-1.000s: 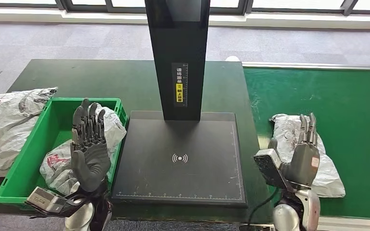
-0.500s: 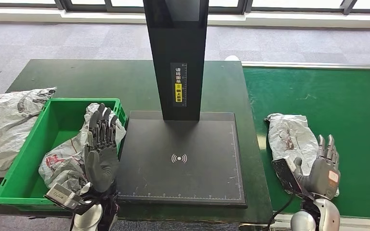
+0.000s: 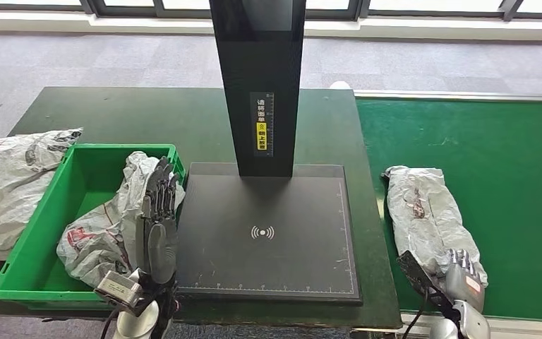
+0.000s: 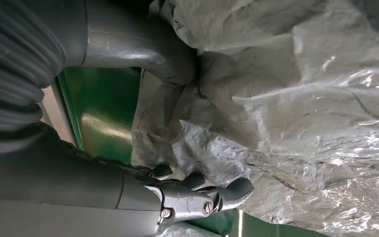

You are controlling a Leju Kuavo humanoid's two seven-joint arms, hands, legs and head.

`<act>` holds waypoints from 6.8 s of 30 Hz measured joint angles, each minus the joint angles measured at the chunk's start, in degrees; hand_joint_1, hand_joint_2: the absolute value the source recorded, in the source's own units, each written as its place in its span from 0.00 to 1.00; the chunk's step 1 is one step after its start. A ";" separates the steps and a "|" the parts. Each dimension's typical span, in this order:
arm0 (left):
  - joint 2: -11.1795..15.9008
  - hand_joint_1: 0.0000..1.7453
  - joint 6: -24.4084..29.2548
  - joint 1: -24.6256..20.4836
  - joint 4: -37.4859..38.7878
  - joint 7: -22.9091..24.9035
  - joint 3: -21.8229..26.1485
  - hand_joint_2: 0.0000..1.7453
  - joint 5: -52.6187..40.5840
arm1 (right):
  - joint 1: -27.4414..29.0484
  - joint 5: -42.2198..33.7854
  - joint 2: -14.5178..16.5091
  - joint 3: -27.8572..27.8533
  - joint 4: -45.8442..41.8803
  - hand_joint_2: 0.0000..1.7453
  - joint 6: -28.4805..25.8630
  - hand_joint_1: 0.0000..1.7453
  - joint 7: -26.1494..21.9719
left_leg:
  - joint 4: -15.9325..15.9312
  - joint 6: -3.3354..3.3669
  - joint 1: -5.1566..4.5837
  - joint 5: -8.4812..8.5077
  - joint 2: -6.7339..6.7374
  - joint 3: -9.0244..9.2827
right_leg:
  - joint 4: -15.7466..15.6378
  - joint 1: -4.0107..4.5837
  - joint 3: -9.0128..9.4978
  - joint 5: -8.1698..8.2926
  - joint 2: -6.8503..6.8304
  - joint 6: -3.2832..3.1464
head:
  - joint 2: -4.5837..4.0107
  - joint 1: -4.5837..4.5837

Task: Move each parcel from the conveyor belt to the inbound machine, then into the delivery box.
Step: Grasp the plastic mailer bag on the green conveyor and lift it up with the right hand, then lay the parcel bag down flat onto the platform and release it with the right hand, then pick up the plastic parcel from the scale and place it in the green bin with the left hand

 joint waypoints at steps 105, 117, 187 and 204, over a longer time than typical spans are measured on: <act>1.30 0.00 -1.03 -1.83 2.15 0.00 -0.75 0.00 0.77 | 5.86 -36.07 10.69 41.74 -30.23 1.00 13.83 0.00 -28.83 | -0.02 0.06 0.06 0.34 -0.12 -0.36 | -0.01 0.02 -0.24 0.21 -0.16 -0.02 | 0.00 0.00; 1.04 0.00 -1.02 -1.36 1.48 0.00 -0.46 0.00 0.32 | 4.95 -34.22 10.73 41.91 -29.44 1.00 13.68 0.00 -26.11 | -0.02 0.06 0.06 0.34 -0.12 -0.36 | -0.01 0.03 -0.23 0.21 -0.16 -0.03 | 0.00 -0.01; 6.12 0.00 6.50 -2.00 19.55 29.28 -6.93 1.00 -62.89 | 15.16 -45.46 1.55 42.02 -58.43 1.00 -1.65 0.00 -37.05 | -0.02 0.06 0.03 0.28 0.02 -0.35 | -0.02 0.00 -0.33 0.20 0.03 -0.02 | 0.00 -0.01; 11.09 1.00 -3.08 0.13 18.68 26.44 -7.60 1.00 -58.07 | 12.92 -47.47 0.21 41.77 -58.33 1.00 -0.97 0.00 -37.03 | -0.11 -0.09 0.04 -0.11 0.04 0.14 | -0.03 0.13 0.72 -0.16 -0.02 -0.23 | 0.00 -0.02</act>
